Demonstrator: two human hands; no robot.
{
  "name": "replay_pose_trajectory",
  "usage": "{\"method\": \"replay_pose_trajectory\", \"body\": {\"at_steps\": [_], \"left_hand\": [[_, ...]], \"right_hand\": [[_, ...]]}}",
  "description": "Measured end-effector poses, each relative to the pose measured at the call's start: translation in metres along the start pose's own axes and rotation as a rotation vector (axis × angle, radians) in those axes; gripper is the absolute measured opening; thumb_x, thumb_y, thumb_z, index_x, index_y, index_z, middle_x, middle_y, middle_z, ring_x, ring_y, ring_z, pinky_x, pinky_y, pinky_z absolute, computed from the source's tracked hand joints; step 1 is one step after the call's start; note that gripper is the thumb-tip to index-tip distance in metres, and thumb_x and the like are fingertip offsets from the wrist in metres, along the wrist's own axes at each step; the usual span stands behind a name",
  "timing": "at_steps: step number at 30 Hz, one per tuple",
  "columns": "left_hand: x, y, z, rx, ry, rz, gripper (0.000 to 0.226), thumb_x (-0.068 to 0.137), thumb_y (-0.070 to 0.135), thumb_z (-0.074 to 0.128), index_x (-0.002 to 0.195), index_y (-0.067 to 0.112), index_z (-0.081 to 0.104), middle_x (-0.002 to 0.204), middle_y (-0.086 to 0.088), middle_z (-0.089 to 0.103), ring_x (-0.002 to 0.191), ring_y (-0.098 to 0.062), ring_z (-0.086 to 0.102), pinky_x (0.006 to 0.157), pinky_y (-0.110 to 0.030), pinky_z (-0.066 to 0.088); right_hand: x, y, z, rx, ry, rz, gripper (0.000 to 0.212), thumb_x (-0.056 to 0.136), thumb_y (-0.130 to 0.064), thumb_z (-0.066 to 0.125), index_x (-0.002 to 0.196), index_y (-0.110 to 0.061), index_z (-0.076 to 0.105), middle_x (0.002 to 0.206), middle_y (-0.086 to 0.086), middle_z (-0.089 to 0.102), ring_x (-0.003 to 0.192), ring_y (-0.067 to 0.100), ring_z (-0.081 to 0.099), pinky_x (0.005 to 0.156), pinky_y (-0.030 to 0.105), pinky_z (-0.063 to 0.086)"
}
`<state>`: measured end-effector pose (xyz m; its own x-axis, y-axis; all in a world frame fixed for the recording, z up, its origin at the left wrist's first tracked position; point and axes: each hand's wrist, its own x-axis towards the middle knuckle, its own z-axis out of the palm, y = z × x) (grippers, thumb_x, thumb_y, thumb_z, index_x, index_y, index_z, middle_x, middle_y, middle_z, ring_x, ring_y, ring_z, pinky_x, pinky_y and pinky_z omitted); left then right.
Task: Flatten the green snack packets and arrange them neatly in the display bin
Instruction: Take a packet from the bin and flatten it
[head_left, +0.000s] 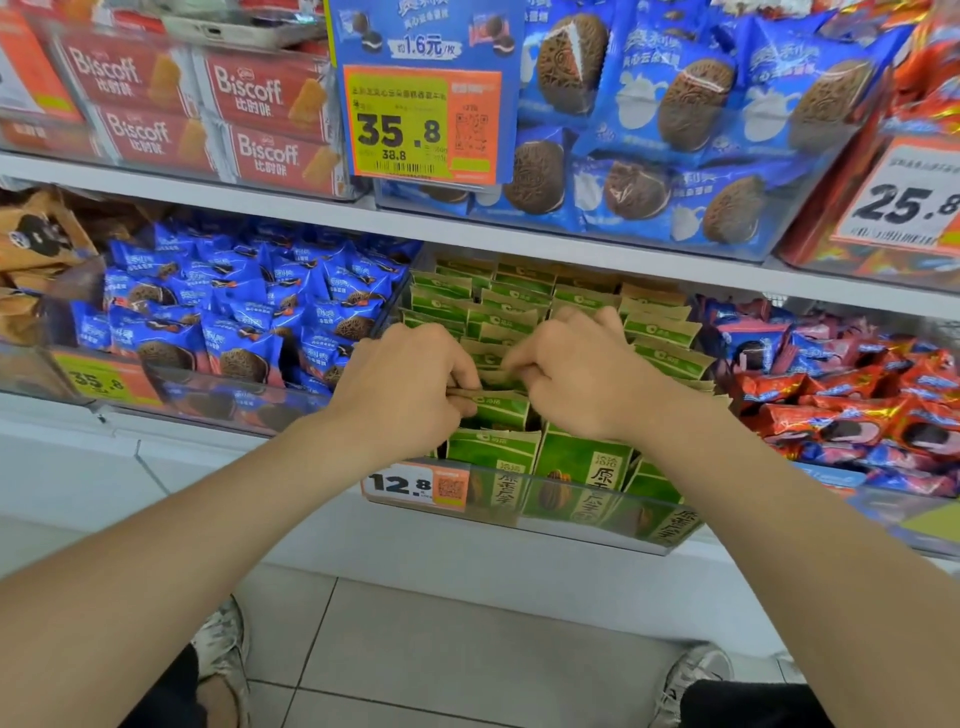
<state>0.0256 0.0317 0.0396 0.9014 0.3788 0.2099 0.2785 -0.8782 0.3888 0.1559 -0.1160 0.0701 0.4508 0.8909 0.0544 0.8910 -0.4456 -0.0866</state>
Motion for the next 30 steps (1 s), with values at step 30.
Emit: {"method": "replay_pose_trajectory", "body": {"at_steps": [30], "left_hand": [[-0.039, -0.005, 0.004, 0.254, -0.109, 0.337, 0.066, 0.105, 0.065, 0.017, 0.142, 0.026, 0.055, 0.128, 0.009, 0.065, 0.125, -0.013, 0.051, 0.098, -0.037, 0.04]], "right_hand": [[0.006, 0.003, 0.003, 0.04, 0.538, 0.131, 0.006, 0.093, -0.011, 0.064, 0.088, -0.012, 0.061, 0.077, 0.005, 0.064, 0.068, 0.029, 0.063, 0.062, 0.044, 0.056]]}}
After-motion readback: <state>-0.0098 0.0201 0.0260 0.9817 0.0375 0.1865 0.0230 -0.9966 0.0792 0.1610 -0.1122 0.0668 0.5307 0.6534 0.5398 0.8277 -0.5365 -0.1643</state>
